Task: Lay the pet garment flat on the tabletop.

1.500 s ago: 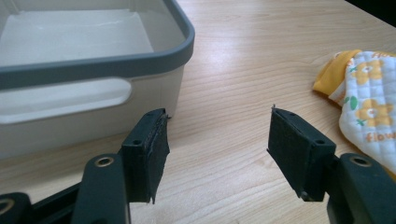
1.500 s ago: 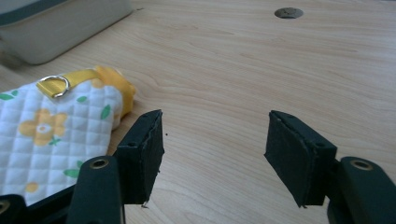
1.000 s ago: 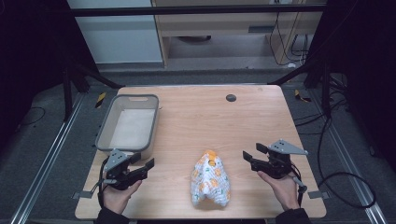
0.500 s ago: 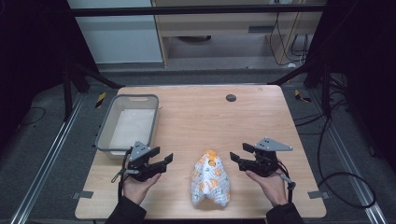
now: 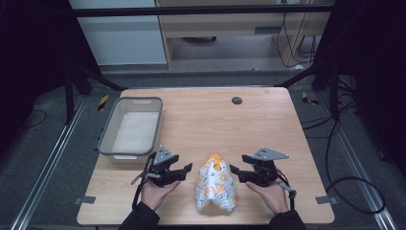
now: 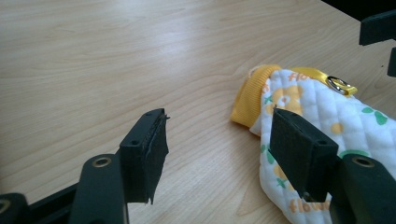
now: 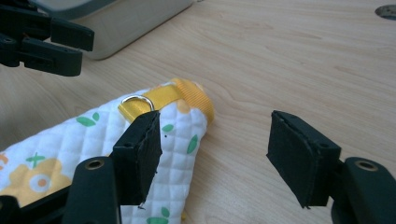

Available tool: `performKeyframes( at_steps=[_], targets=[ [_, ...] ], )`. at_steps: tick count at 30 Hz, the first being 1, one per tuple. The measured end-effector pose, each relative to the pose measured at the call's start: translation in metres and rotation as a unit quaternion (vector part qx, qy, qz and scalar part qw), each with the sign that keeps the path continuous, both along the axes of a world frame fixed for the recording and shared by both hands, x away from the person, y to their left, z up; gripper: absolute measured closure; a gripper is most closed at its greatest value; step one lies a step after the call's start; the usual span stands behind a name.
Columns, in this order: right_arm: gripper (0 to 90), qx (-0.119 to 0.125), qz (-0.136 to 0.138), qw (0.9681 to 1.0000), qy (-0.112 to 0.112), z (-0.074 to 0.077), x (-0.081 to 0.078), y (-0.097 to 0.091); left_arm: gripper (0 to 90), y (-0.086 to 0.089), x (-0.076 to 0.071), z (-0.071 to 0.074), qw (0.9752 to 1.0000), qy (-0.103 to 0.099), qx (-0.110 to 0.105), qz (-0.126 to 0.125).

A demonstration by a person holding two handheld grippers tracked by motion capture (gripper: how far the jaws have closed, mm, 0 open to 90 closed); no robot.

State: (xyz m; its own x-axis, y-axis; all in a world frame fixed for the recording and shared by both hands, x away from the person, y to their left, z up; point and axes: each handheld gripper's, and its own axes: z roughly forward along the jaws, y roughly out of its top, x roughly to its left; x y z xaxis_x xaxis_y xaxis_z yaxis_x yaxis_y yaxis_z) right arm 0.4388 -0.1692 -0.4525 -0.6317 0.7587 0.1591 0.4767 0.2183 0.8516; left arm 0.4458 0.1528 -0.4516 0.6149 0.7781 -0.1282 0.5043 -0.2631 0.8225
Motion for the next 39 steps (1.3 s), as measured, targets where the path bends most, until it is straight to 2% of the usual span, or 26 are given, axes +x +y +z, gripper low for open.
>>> performKeyframes(
  at_steps=[7,15,20,21,28,32,35,39],
  targets=[
    [34.5,0.000,0.011,0.9999,0.013,-0.010,0.000,0.008,36.4,-0.014,0.003,-0.013,0.9997,0.016,0.009,-0.013],
    [35.7,-0.006,0.026,0.9991,0.034,-0.023,0.001,0.017,36.3,-0.028,0.001,-0.024,0.9983,0.030,0.026,-0.042],
    [38.2,-0.002,0.031,0.9983,0.049,-0.030,0.003,0.021,39.7,-0.033,0.002,-0.033,0.9972,0.039,0.038,-0.051],
    [39.1,-0.002,0.033,0.9982,0.051,-0.031,0.003,0.022,40.5,-0.034,0.003,-0.034,0.9971,0.042,0.035,-0.053],
    [49.8,-0.001,0.048,0.9969,0.063,-0.036,0.004,0.026,55.4,-0.036,0.005,-0.042,0.9953,0.064,0.030,-0.067],
    [56.9,-0.008,0.054,0.9962,0.068,-0.039,0.006,0.029,65.6,-0.040,0.004,-0.044,0.9943,0.069,0.032,-0.075],
    [68.0,-0.017,0.052,0.9963,0.066,-0.039,0.006,0.029,74.7,-0.044,0.003,-0.044,0.9934,0.073,0.036,-0.081],
    [79.5,-0.023,0.054,0.9961,0.066,-0.039,0.006,0.029,81.9,-0.047,0.002,-0.044,0.9931,0.074,0.046,-0.078]
  ],
)
